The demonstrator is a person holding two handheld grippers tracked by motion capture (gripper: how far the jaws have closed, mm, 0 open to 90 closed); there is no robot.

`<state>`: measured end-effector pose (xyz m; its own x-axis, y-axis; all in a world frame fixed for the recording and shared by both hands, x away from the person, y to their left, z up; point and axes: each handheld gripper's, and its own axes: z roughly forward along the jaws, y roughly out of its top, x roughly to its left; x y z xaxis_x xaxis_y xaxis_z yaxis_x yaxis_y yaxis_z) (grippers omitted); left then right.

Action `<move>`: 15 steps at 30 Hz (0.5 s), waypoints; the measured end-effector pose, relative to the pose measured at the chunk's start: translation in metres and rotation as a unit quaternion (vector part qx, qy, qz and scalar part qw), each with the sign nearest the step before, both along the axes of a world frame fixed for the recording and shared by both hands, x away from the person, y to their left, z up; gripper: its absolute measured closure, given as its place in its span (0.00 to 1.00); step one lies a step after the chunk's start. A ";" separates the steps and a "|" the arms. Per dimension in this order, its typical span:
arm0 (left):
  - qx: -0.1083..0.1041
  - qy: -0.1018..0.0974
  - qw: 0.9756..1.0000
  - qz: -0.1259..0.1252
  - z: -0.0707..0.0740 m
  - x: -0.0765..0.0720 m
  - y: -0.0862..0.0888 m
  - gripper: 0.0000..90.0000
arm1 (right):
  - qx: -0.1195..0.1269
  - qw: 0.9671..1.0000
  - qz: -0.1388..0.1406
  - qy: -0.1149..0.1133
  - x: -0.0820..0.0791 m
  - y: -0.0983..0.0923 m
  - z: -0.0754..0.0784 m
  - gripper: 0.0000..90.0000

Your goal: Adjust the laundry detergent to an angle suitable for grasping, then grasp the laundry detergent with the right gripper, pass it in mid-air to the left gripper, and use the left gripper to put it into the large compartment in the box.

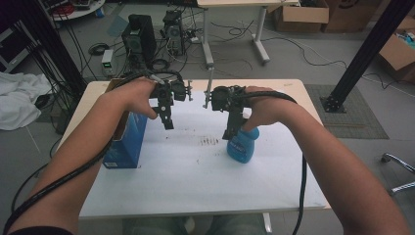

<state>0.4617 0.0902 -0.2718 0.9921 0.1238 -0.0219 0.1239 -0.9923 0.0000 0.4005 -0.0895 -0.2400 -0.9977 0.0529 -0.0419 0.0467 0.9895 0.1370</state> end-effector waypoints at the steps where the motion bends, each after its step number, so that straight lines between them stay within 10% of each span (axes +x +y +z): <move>1: 0.000 -0.001 1.000 0.000 0.000 0.000 0.000 0.00 | -0.001 1.000 0.000 -0.001 0.000 0.000 0.000 0.00; 15: -0.003 -0.006 1.000 -0.002 0.003 -0.004 0.002 0.00 | -0.004 1.000 -0.002 -0.004 -0.005 0.000 0.001 0.00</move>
